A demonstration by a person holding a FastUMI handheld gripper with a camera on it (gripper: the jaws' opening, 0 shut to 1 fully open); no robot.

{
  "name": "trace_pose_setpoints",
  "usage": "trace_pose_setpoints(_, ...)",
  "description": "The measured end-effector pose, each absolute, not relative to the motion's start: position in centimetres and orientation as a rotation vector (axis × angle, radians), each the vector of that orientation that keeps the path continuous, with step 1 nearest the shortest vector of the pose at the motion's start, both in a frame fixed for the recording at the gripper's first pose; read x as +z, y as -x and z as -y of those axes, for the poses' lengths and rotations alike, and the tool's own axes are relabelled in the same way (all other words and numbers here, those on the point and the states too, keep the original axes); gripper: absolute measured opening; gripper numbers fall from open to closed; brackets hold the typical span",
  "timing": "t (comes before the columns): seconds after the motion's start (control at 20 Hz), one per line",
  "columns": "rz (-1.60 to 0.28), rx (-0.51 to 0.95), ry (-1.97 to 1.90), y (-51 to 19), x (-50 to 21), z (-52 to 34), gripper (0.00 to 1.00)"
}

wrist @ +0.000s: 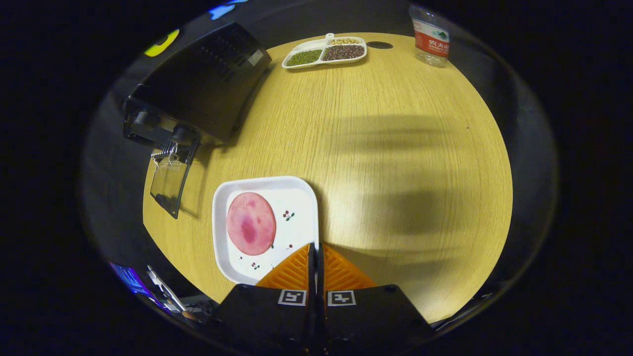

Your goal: Open the toaster oven, put the food inside, and close the toaster oven door.

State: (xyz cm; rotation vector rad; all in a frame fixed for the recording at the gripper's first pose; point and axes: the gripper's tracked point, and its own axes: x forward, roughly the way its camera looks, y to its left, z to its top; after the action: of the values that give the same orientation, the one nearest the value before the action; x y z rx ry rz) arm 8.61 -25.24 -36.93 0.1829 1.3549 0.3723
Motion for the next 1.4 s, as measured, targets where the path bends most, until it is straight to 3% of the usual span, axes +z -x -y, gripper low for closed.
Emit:
trace_pose_setpoints(0.85,-1.236,0.298,-0.55,-3.8,-30.7,22.4,0.02)
trace_pose_setpoints(1.4,-1.068,0.31,-0.757,0.2,-22.7,14.2,0.02)
